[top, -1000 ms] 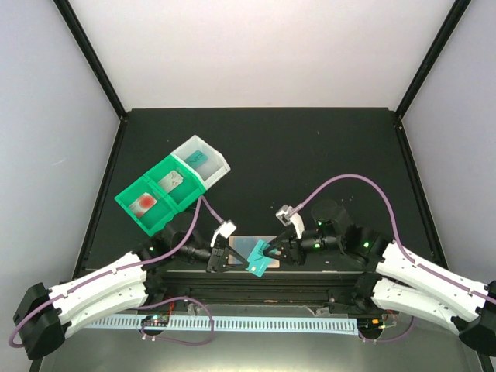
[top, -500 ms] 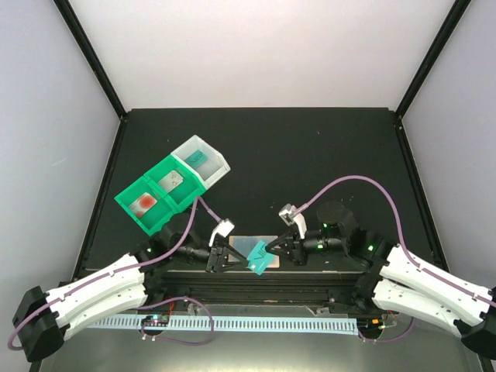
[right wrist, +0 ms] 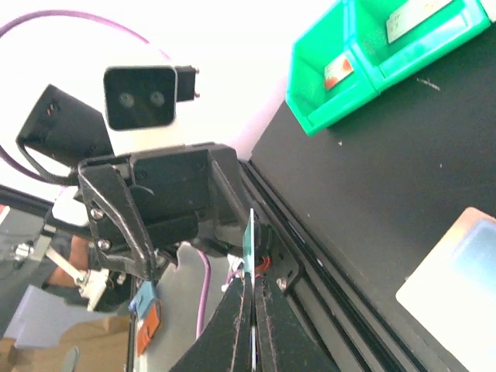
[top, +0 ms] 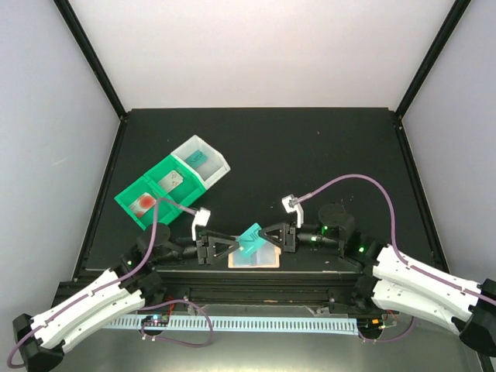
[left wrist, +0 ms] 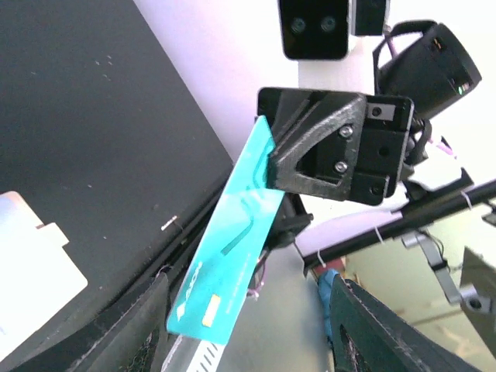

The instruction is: Take the credit cards out of the card holder

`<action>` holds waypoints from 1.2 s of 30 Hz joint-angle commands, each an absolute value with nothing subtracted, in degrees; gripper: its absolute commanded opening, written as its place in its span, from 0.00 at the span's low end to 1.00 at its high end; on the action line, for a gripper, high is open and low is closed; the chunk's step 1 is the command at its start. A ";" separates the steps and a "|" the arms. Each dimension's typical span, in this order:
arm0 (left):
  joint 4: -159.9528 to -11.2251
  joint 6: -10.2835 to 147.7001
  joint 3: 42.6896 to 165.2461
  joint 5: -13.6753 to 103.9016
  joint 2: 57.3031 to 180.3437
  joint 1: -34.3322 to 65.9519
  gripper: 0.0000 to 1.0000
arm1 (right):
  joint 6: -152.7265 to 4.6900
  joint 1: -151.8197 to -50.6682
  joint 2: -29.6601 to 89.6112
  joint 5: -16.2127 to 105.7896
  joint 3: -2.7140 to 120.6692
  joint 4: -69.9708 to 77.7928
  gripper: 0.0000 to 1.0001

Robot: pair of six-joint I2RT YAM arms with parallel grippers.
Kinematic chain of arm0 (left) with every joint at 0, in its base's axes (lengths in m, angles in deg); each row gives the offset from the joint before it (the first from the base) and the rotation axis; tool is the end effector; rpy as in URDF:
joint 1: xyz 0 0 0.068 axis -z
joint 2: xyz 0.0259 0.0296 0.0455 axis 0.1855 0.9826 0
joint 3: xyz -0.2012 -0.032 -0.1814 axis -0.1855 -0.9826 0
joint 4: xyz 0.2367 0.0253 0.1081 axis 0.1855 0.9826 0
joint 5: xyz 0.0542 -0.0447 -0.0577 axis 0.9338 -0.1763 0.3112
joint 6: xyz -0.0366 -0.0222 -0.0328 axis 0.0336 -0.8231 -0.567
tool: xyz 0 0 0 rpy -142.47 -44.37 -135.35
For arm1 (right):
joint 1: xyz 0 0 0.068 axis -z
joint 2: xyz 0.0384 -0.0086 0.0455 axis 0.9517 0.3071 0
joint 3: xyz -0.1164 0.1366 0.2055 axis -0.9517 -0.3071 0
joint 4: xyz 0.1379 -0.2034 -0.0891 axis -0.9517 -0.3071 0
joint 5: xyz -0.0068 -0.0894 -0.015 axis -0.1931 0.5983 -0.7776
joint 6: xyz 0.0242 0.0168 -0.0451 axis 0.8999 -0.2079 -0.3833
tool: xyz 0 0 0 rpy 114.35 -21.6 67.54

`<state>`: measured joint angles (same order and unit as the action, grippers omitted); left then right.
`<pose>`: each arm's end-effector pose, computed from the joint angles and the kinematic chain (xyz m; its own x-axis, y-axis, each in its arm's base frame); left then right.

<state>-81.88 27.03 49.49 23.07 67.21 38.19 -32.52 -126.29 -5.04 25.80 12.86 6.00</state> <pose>0.0734 -0.1114 0.2397 -0.8375 -0.0926 -0.5386 0.5151 0.1952 -0.8346 0.0989 0.1640 0.2640 -0.8316 -0.0114 -0.5553 -0.5369 0.2719 0.7986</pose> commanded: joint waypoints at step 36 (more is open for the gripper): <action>-88.94 14.62 43.62 34.20 61.85 38.44 0.02 | -11.40 -126.21 1.93 37.90 3.88 34.10 0.14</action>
